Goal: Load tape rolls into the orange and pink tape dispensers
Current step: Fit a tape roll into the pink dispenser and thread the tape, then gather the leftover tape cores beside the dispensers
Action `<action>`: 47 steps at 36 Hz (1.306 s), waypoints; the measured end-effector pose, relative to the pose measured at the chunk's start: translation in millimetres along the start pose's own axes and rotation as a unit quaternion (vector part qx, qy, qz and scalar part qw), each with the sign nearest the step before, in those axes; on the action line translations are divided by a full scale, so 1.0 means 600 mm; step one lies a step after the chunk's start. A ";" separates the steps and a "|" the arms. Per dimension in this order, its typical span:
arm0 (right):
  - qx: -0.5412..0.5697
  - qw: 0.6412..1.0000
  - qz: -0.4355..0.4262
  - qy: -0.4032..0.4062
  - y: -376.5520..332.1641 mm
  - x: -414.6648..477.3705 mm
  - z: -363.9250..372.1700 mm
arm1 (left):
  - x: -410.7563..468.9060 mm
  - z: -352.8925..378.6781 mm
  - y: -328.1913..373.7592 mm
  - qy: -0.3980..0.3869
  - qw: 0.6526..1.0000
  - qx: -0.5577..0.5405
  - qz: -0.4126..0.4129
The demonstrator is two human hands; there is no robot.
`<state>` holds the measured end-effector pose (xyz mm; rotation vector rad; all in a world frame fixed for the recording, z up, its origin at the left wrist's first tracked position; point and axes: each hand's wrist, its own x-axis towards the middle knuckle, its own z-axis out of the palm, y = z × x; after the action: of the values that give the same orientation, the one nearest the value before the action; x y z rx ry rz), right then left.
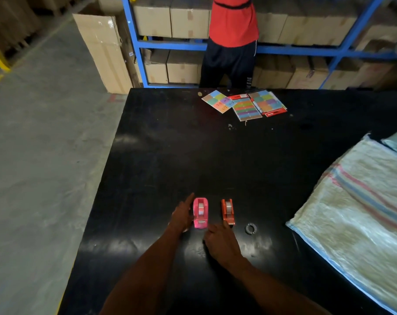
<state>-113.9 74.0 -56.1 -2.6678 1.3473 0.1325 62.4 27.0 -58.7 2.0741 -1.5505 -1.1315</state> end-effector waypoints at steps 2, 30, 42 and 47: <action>0.005 1.000 0.001 0.028 0.010 -0.016 -0.007 | -0.007 0.001 0.005 0.018 1.000 0.000 -0.006; 0.122 0.976 0.171 -0.059 0.190 -0.108 0.001 | -0.155 0.174 0.047 0.000 0.988 0.122 0.093; 0.170 0.960 0.103 -0.199 0.144 -0.092 -0.021 | -0.167 0.118 0.023 -0.059 0.991 0.095 0.073; 0.207 0.954 0.031 -0.215 0.079 -0.051 -0.042 | -0.164 0.032 -0.020 -0.043 0.991 0.105 0.071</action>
<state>-169.9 66.2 -31.2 -2.0955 1.1631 0.3682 46.4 124.5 -39.5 2.0260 -1.9004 -1.0582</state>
